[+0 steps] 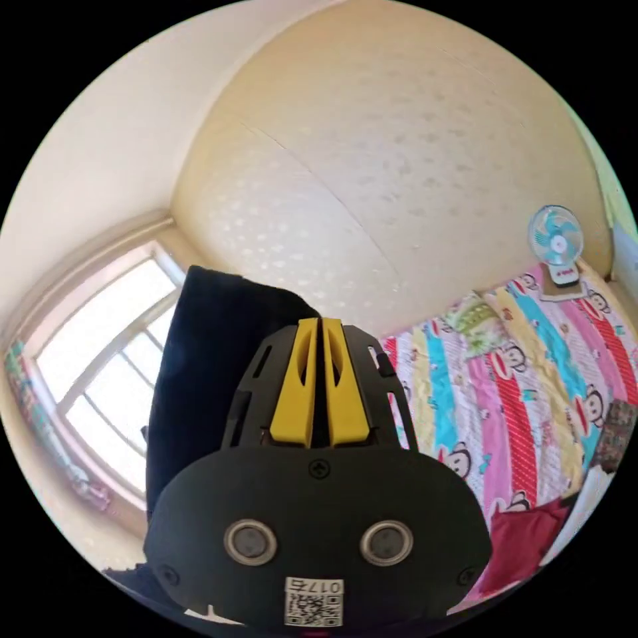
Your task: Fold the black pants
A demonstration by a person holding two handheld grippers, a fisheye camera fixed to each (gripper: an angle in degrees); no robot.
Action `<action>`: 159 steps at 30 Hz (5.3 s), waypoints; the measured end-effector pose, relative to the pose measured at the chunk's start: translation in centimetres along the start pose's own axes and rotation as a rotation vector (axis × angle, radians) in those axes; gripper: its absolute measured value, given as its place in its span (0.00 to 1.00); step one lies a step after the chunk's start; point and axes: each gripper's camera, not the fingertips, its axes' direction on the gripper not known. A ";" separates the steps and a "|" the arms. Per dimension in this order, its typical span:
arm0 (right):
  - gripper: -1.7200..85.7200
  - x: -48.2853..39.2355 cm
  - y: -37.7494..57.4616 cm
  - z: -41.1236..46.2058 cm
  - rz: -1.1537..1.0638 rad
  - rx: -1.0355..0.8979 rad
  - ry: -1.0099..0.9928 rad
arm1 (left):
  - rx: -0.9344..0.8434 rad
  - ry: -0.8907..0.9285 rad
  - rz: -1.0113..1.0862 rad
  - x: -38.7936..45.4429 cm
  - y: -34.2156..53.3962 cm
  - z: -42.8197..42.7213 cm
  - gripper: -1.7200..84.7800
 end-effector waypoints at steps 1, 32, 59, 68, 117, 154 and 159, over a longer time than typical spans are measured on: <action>0.04 1.5 -0.4 3.0 0.006 -0.035 0.104 | -0.231 -0.132 -0.053 -2.6 0.9 6.6 0.09; 0.08 49.7 33.9 1.7 0.157 -0.986 0.593 | -1.248 0.090 0.102 -13.2 55.4 16.4 0.03; 0.03 51.4 10.2 38.7 -0.237 -0.855 0.730 | -0.832 0.567 -0.445 -24.2 25.9 0.9 0.01; 0.04 35.0 15.3 49.1 -0.262 -0.884 0.246 | -0.867 0.255 -0.491 -39.5 17.8 -2.4 0.02; 0.12 47.6 45.1 12.1 0.297 -1.221 0.051 | -1.438 0.208 -0.244 -51.7 -0.6 -3.2 0.13; 0.18 53.5 27.4 46.7 -0.168 -0.888 0.406 | -0.943 0.230 0.032 -32.4 4.3 0.5 0.15; 0.17 54.8 26.4 57.3 -0.095 -0.724 0.549 | -1.061 0.197 -0.021 -30.9 9.1 3.5 0.16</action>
